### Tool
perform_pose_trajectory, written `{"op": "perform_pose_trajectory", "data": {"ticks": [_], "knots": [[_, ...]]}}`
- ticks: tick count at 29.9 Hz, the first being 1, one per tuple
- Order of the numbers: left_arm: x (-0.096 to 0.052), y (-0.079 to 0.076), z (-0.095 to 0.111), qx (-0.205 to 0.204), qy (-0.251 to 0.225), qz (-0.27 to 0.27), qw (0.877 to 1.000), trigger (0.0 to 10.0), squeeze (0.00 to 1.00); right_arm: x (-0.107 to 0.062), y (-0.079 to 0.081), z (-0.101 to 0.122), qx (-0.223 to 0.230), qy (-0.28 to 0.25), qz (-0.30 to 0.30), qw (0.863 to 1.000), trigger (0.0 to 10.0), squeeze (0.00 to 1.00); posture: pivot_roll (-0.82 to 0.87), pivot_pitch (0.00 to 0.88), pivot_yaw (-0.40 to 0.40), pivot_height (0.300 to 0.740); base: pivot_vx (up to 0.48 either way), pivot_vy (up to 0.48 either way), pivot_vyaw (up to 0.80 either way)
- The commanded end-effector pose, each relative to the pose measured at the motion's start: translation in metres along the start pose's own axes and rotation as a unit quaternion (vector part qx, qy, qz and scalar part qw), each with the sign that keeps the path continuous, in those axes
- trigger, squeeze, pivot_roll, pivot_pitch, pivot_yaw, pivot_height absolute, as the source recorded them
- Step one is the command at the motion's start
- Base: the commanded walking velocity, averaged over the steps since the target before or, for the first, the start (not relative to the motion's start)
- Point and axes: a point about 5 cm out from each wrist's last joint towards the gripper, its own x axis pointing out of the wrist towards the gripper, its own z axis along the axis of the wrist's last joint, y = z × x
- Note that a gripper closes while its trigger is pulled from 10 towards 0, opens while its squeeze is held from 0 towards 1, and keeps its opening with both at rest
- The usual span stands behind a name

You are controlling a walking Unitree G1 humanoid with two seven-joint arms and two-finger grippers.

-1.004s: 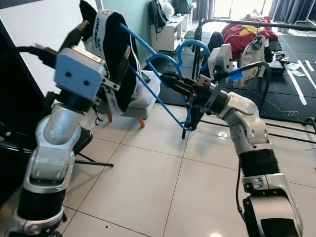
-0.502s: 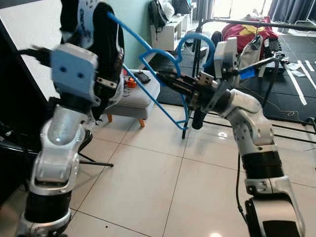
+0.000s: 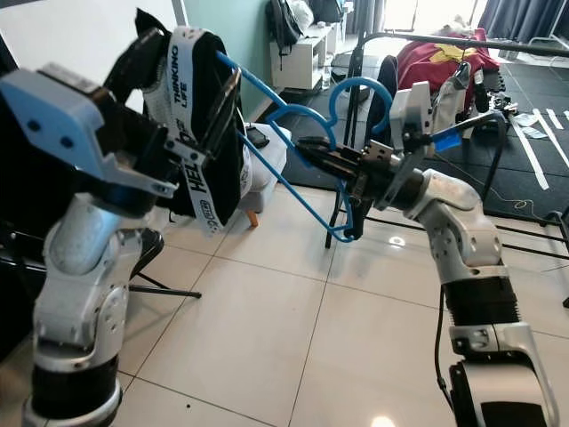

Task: Hang hanger

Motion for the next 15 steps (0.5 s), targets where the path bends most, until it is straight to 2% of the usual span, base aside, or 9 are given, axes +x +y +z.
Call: {"op": "perform_pose_trajectory", "data": {"ticks": [1, 5, 9, 15], "knots": [[-0.003, 0.001, 0.000, -0.003, 0.005, -0.009, 1.000, 10.0, 0.00, -0.005, -0.001, 0.000, -0.002, 0.000, -0.006, 1.000, 10.0, 0.00, -0.03, 0.048, -0.007, 0.740, 0.000, 0.000, 0.00], [-0.018, -0.011, -0.029, 0.004, 0.083, -0.022, 0.996, 10.0, 0.00, -0.007, 0.006, -0.001, 0.007, 0.004, 0.019, 1.000, 10.0, 0.00, -0.04, 0.048, -0.004, 0.740, 0.000, 0.000, 0.00], [-0.025, -0.015, -0.044, 0.014, 0.113, -0.018, 0.993, 10.0, 0.00, -0.010, 0.013, -0.003, 0.016, 0.010, 0.039, 0.999, 10.0, 0.00, -0.05, 0.050, -0.002, 0.740, 0.000, 0.000, 0.00], [-0.029, -0.015, -0.048, 0.014, 0.125, -0.016, 0.992, 10.0, 0.00, -0.014, 0.019, -0.006, 0.023, 0.015, 0.052, 0.998, 10.0, 0.00, -0.05, 0.052, 0.000, 0.740, 0.000, 0.000, 0.00]]}}
